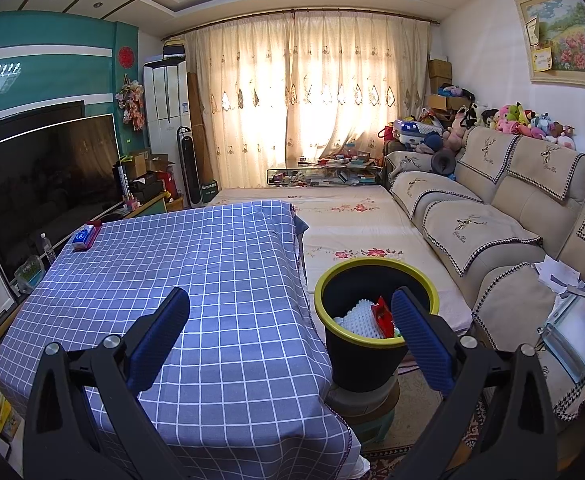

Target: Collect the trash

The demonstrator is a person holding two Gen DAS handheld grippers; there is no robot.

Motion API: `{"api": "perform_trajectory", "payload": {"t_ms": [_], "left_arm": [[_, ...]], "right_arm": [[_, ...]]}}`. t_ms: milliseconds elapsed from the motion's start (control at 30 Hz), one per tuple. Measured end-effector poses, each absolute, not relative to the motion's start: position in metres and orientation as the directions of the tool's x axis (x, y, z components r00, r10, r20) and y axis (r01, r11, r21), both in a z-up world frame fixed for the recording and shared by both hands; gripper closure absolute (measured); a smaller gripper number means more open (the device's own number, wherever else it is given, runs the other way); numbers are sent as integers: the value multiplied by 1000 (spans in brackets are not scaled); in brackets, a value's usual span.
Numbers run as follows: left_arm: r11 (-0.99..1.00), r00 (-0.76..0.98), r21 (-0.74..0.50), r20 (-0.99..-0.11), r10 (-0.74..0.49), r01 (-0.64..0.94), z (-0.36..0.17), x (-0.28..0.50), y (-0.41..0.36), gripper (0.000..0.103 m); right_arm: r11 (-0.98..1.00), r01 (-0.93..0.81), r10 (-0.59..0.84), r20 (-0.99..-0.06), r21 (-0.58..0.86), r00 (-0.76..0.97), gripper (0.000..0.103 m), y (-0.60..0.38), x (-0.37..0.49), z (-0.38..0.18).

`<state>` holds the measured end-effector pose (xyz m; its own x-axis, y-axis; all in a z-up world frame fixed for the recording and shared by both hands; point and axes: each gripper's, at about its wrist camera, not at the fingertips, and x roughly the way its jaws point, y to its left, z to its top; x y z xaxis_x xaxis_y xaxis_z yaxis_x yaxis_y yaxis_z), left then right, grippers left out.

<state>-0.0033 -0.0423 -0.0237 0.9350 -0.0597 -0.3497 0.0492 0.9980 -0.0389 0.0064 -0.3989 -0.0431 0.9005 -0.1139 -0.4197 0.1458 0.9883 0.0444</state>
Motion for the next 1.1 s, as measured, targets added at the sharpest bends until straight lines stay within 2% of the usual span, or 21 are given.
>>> {"api": "perform_trajectory", "payload": {"t_ms": [733,1100], "left_arm": [[998,934,-40,-352,-64,53,-23,-2,-42,5],[994,921,-55,-374,-106,92,-31,9,-51,5]], "right_arm": [[989,144,-113,-422,44,900,7,-399,6,-42],[989,140,-108,-431,42,896,7,-394,10,-53]]}}
